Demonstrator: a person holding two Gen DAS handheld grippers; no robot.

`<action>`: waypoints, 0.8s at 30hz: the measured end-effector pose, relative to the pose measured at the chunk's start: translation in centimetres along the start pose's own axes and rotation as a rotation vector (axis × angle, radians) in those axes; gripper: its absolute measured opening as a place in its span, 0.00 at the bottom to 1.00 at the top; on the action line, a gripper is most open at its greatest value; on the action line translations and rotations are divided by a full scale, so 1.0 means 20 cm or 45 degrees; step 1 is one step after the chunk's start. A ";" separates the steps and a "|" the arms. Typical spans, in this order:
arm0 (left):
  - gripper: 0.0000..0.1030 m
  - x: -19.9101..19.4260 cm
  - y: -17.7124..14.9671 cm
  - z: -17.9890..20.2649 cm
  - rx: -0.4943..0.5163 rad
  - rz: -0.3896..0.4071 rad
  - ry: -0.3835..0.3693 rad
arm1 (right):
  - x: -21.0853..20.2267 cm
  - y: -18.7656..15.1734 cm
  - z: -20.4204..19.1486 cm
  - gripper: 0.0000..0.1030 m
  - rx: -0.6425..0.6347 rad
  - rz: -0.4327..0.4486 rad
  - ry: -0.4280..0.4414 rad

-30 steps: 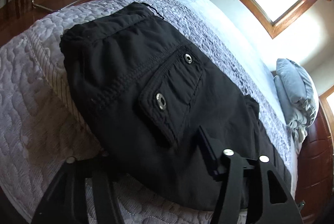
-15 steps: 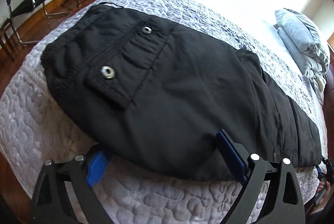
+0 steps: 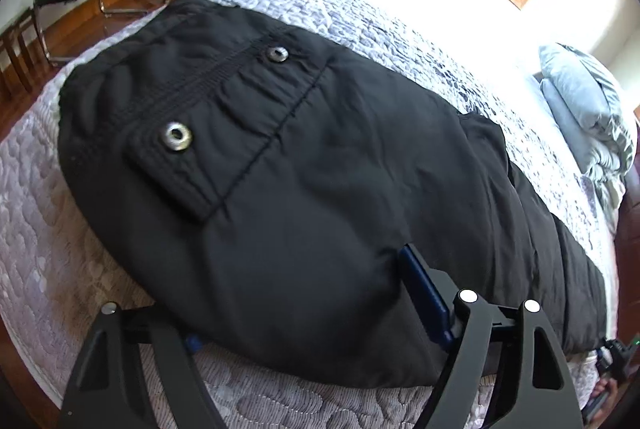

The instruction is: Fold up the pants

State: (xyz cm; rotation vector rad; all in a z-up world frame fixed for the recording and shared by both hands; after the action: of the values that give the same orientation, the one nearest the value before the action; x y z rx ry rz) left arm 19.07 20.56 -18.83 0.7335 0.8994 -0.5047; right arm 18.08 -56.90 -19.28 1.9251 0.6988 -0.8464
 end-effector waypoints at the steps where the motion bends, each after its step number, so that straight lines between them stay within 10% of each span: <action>1: 0.80 -0.01 -0.01 -0.01 -0.003 -0.008 -0.001 | -0.01 -0.01 0.00 0.34 0.006 0.006 0.005; 5: 0.81 -0.04 -0.03 -0.05 -0.014 -0.021 -0.008 | -0.06 -0.08 0.03 0.49 0.104 0.024 0.081; 17: 0.86 -0.10 -0.12 -0.13 -0.075 -0.044 -0.012 | 0.09 -0.03 0.00 0.49 0.255 0.071 0.186; 24: 0.87 -0.10 -0.11 -0.15 -0.092 -0.062 -0.022 | 0.07 0.01 -0.01 0.14 0.302 0.141 0.266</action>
State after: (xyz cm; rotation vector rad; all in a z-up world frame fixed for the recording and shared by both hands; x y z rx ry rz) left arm 15.08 21.53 -19.20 0.6419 0.9166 -0.5181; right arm 19.23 -56.64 -20.26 2.2672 0.6295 -0.6903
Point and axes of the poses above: each gripper's, at about its wrist camera, not at the fingertips, and x roughly the way its jaws point, z to its right, y to its top, the point moved 9 cm from there along x, roughly the way its jaws point, and after that the axes turned 13 degrees about -x, right-handed, at the moved point
